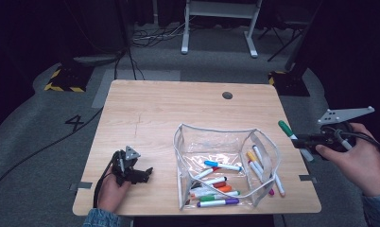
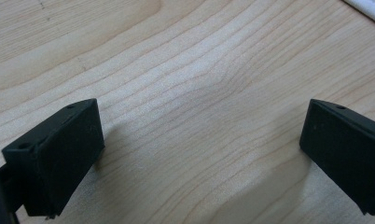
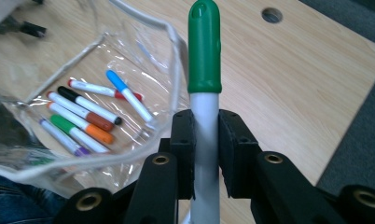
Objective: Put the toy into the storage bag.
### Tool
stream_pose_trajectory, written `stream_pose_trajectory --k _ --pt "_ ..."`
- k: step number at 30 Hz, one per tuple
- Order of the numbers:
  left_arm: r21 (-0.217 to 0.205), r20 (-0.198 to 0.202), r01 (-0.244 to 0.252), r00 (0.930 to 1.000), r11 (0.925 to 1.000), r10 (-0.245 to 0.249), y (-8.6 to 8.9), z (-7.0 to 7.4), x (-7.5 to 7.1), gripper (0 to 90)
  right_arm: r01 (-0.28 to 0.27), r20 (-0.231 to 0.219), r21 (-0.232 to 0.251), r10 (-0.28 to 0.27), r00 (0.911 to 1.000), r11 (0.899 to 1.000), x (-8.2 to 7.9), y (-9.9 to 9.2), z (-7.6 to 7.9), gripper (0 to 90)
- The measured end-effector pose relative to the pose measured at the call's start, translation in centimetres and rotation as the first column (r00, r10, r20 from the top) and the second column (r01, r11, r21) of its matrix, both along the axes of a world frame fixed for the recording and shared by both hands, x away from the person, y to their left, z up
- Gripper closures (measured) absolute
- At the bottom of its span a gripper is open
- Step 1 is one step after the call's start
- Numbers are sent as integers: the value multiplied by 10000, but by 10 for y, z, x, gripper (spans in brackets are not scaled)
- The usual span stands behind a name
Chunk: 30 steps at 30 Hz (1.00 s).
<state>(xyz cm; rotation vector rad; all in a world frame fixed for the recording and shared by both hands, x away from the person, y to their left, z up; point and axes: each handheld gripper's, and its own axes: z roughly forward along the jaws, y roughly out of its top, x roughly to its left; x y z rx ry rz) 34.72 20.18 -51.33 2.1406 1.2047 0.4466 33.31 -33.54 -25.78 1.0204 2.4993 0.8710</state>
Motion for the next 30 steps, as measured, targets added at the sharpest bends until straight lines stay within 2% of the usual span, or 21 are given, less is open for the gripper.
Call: stream_pose_trajectory --k 7,10,14,16,17,18,19,20,24,30 --pt "1 -16 -7 10000 10000 7 0 0 0 0 -1094 64 -31 1094 9940 9940 2 33 14 773" --pt "-2 0 1 10000 10000 -1 0 0 0 0 -1541 38 -74 1541 9880 9880 2 48 18 773" --pt "9 12 2 10000 10000 -2 0 0 0 0 -2178 43 -180 2179 9760 9758 3 68 20 772" --pt "-1 0 4 10000 10000 -4 0 0 0 0 -2412 -38 -185 2412 9705 9703 3 78 20 772" --pt "-1 0 4 10000 10000 -4 0 0 0 0 -2412 -38 -185 2412 9705 9703 3 78 20 772" --pt "-2 1 2 10000 10000 -2 0 0 0 0 -2721 -69 -276 2720 9623 9619 4 88 19 772" --pt "-2 1 2 10000 10000 -2 0 0 0 0 -2721 -69 -276 2720 9623 9619 4 88 19 772" --pt "-1 1 2 10000 10000 -2 0 0 0 0 -2962 -127 -365 2960 9551 9544 5 97 18 772" --pt "-6 0 0 10000 10000 0 0 0 0 0 -3330 -278 -479 3320 9429 9417 5 114 13 772" --pt "-3 2 1 10000 10000 -1 0 0 0 0 -3990 -633 -665 3952 9164 9145 7 140 1 772"
